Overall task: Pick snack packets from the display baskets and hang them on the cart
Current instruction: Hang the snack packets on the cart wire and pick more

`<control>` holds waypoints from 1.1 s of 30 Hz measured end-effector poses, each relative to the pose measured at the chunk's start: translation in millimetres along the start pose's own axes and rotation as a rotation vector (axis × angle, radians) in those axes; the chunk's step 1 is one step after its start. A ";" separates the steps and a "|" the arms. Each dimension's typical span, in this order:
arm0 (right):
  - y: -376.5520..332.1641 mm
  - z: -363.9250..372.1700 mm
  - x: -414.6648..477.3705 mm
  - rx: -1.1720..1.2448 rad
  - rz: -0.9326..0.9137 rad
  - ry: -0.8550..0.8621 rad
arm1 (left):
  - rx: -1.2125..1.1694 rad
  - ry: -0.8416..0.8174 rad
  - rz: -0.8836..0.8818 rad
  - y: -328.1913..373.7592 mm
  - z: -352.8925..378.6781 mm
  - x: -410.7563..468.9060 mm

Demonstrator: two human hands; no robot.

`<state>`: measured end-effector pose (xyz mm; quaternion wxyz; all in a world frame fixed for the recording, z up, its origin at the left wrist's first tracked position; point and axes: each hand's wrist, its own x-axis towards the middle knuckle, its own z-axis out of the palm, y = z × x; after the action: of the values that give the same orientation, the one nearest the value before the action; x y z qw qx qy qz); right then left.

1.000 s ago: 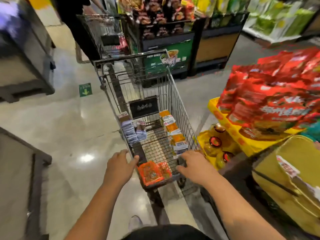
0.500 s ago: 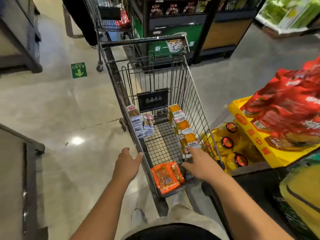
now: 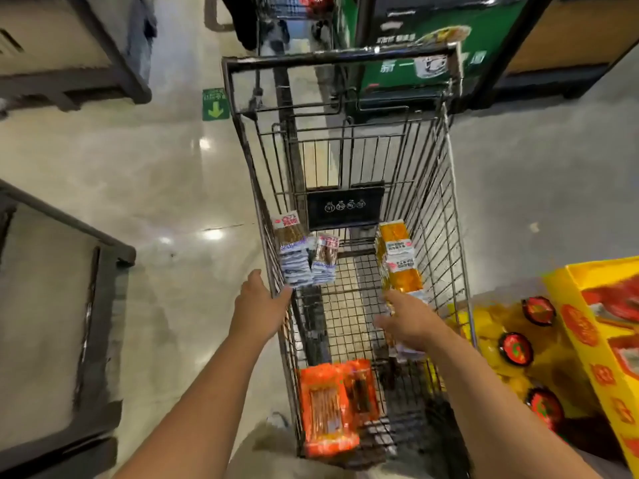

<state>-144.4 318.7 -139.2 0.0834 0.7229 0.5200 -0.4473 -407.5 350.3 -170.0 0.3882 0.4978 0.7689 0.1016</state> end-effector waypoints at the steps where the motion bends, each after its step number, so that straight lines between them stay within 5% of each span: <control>1: 2.9 -2.2 16.5 -0.008 -0.010 -0.017 | -0.010 0.015 -0.010 6.2 7.2 11.9; 12: 0.4 1.4 130.3 0.246 -0.010 -0.102 | -0.155 0.295 -0.054 17.6 56.7 55.5; 25: -103.1 31.2 244.0 0.898 -0.002 -0.275 | -0.122 0.329 -0.028 -3.3 68.5 68.3; 33: -129.7 49.4 297.8 0.868 0.089 -0.329 | -0.125 0.329 -0.002 -8.4 71.1 72.0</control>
<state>-261.7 549.3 -341.8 -0.1265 0.6320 0.2329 -0.7282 -378.2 390.7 -258.5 0.2876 0.4485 0.8147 0.2289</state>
